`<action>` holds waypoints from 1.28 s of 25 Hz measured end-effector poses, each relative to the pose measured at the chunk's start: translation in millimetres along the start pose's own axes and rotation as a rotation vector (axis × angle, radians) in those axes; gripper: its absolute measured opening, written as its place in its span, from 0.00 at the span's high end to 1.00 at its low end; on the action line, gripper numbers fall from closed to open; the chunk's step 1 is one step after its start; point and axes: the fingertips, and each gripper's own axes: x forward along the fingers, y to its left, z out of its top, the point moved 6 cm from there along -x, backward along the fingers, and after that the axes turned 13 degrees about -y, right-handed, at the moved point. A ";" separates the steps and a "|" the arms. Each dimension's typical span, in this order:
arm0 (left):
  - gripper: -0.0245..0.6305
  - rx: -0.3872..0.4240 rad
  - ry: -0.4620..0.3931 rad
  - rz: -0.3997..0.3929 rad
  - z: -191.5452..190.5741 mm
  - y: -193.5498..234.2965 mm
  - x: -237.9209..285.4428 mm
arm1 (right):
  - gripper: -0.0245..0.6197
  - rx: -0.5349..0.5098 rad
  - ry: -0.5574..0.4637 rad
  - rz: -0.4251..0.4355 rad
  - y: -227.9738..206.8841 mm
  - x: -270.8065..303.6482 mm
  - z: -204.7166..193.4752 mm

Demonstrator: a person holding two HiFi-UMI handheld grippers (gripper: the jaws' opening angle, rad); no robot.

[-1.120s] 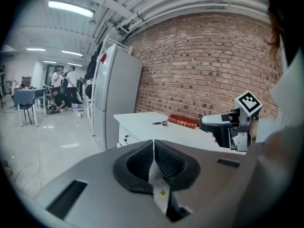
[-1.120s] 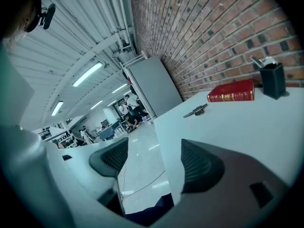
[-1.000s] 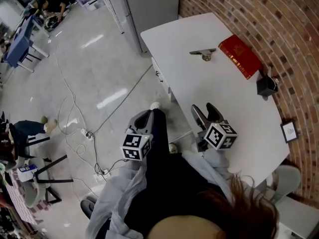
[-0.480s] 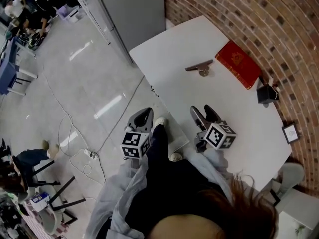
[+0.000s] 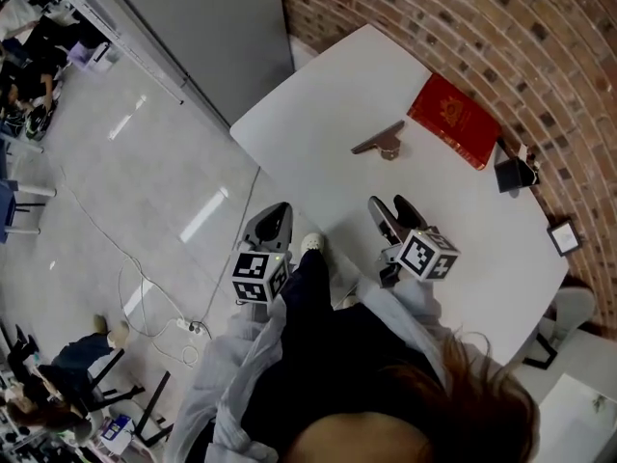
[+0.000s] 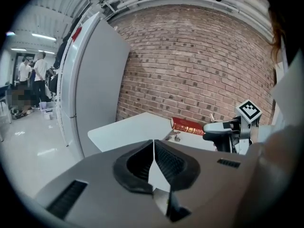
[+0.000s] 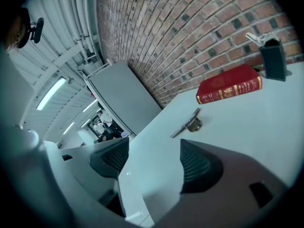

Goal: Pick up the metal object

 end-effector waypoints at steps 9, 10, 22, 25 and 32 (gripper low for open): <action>0.93 -0.012 0.063 -0.119 -1.6 23.5 58.7 | 0.48 0.180 -0.089 -0.098 -18.6 34.1 13.1; 0.93 -0.012 0.072 -0.132 -2.7 25.6 66.0 | 0.49 0.206 -0.101 -0.113 -22.2 37.7 14.9; 0.93 -0.023 0.168 -0.270 -19.1 30.4 136.3 | 0.64 0.513 -0.275 -0.234 -70.4 79.7 23.4; 0.93 -0.009 0.152 -0.272 -21.6 40.1 149.0 | 0.66 0.535 -0.274 -0.256 -78.6 89.9 19.2; 0.93 -0.017 0.158 -0.249 -25.9 58.9 161.3 | 0.73 0.620 -0.304 -0.319 -99.6 117.0 8.3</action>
